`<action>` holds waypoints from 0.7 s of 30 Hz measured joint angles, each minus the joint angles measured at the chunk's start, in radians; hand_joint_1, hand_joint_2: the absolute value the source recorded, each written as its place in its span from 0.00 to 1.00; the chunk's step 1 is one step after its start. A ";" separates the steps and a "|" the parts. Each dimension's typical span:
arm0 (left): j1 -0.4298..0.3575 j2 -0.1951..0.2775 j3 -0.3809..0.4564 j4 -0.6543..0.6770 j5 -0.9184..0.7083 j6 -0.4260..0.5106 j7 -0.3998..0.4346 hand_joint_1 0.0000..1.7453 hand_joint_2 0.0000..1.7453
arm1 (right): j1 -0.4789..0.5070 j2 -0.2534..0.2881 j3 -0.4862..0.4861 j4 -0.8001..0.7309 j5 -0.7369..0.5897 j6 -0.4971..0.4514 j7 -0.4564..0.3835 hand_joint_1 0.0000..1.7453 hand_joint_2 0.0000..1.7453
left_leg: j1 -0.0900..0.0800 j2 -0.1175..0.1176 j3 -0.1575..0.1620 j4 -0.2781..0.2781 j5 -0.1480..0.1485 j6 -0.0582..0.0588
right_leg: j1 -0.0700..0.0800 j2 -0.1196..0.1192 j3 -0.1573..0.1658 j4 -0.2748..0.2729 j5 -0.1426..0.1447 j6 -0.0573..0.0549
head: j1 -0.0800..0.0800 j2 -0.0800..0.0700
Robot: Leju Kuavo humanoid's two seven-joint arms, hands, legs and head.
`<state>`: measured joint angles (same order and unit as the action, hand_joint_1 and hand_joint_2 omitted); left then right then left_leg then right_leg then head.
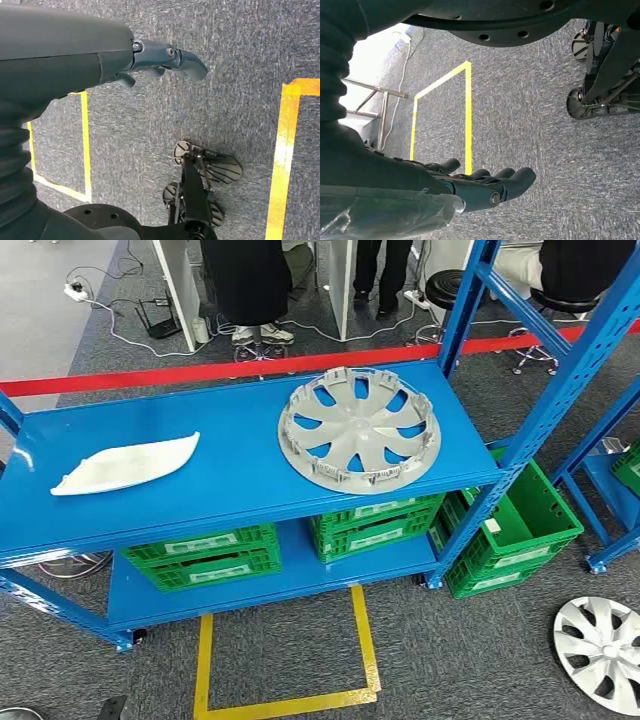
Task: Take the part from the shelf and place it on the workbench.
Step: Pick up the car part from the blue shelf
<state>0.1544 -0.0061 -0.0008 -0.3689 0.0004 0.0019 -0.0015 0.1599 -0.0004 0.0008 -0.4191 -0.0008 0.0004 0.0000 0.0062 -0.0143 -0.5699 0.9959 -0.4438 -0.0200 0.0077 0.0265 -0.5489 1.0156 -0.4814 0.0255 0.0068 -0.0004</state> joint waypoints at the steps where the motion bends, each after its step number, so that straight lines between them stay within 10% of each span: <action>1: 0.000 0.000 0.001 0.000 0.000 0.000 0.000 0.00 1.00 | 0.000 0.000 0.000 0.000 0.000 0.000 0.000 0.00 1.00 | 0.000 0.000 0.000 0.000 0.000 0.000 | 0.000 0.000 0.000 0.000 0.000 0.000 | 0.000 0.000; 2: -0.001 -0.001 0.004 0.000 -0.001 0.000 0.000 0.00 1.00 | -0.001 0.000 0.000 0.001 -0.001 0.000 -0.001 0.00 1.00 | 0.000 0.000 0.000 0.000 0.000 0.000 | 0.000 0.000 0.000 0.000 0.000 0.000 | 0.000 0.000; 6: -0.015 -0.013 0.081 0.000 -0.027 0.010 -0.032 0.00 0.00 | -0.020 0.001 -0.001 0.014 -0.012 -0.003 -0.025 0.00 1.00 | 0.000 0.000 0.000 0.000 0.000 0.000 | 0.000 0.000 0.000 0.000 0.000 0.000 | 0.000 0.000; 21: -0.093 -0.095 0.534 0.021 -0.149 0.048 -0.233 0.00 0.00 | -0.108 0.044 -0.056 0.102 -0.098 -0.004 -0.179 0.00 1.00 | 0.000 0.000 0.000 0.000 0.001 0.000 | 0.000 0.000 0.006 0.000 0.000 0.000 | 0.000 0.000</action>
<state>0.0615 -0.1014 0.5334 -0.3478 -0.1482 0.0497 -0.2344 0.0514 0.0432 -0.0556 -0.3167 -0.0988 -0.0039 -0.1792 0.0062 -0.0143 -0.5697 0.9959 -0.4431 -0.0201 0.0077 0.0264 -0.5428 1.0157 -0.4809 0.0257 0.0068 -0.0004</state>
